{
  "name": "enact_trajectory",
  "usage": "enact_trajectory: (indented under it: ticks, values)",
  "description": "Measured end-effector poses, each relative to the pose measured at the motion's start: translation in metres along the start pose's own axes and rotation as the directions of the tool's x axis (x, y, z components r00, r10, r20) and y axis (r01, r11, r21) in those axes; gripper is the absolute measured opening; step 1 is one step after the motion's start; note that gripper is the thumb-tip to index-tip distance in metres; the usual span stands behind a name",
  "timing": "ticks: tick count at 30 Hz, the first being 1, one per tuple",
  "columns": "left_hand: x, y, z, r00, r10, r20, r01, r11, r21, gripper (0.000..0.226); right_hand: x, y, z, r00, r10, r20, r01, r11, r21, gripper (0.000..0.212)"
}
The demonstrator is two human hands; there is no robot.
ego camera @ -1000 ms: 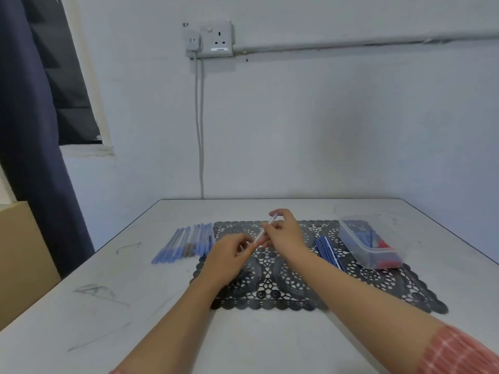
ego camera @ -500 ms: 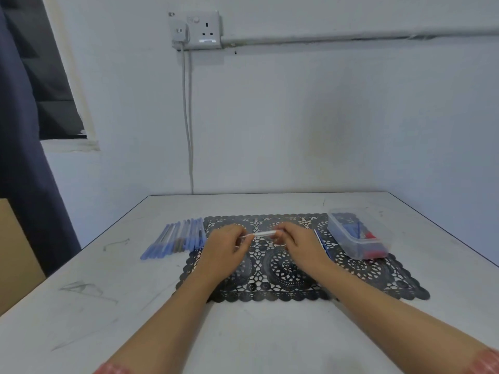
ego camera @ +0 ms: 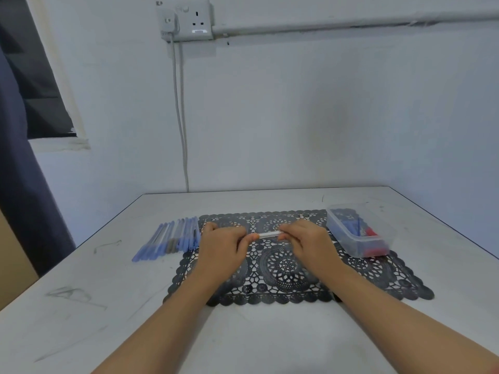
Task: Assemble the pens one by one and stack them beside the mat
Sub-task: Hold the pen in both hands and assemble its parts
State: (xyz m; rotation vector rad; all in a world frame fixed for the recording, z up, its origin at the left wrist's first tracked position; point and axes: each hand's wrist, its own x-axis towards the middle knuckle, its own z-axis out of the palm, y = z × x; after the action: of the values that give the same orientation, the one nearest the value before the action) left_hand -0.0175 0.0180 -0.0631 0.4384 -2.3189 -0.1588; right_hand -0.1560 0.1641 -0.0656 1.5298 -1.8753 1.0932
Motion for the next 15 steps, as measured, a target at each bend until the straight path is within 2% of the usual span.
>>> enact_trajectory:
  ticks: [15]
  values:
    - [0.0036, -0.0001, -0.0052, 0.999, 0.016, 0.039, -0.018, 0.999, 0.028, 0.039, 0.0009, -0.0018, -0.0015, 0.996, 0.079, -0.031, -0.074, 0.987, 0.139, 0.021]
